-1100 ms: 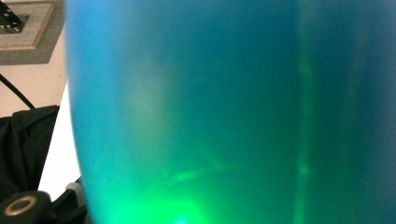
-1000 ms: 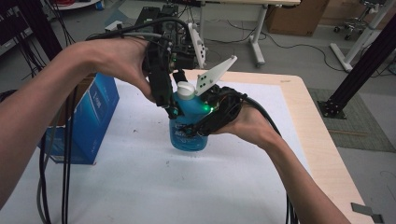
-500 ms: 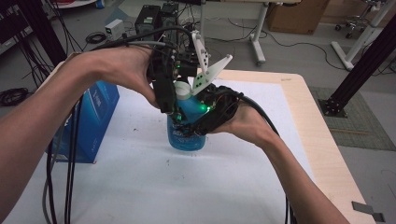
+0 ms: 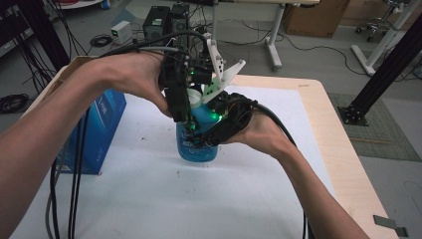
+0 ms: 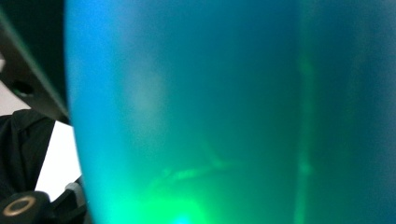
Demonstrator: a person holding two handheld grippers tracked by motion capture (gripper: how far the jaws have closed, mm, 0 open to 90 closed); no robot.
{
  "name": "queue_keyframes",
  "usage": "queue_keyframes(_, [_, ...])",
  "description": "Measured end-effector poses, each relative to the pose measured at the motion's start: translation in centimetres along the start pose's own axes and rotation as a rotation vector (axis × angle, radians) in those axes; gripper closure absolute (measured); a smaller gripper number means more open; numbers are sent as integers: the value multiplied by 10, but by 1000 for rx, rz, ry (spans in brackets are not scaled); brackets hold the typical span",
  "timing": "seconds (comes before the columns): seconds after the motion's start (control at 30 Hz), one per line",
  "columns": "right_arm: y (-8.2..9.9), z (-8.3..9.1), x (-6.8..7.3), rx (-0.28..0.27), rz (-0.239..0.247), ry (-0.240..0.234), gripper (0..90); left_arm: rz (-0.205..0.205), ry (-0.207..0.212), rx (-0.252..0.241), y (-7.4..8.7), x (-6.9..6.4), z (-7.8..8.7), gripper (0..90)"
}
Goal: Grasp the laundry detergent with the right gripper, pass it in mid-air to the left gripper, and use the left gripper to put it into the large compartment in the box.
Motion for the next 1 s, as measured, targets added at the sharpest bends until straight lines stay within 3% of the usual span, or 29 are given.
queue_keyframes(0.9, [1,0,1,12,-8,-1,451,-33,-1,22,-2,-3,-1,318])
queue_keyframes(1.0, [2,0,0,6,-7,-8,451,-39,-6,15,-3,-5,0,376])
Point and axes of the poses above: each handheld gripper's, and its own axes: z roughly backward along the jaws, y roughly out of its underside, x roughly to its left, the point moved 2 cm from there along -z, roughly forward along the jaws, and after that the axes turned 8 degrees about -z, right-handed, at the moved point
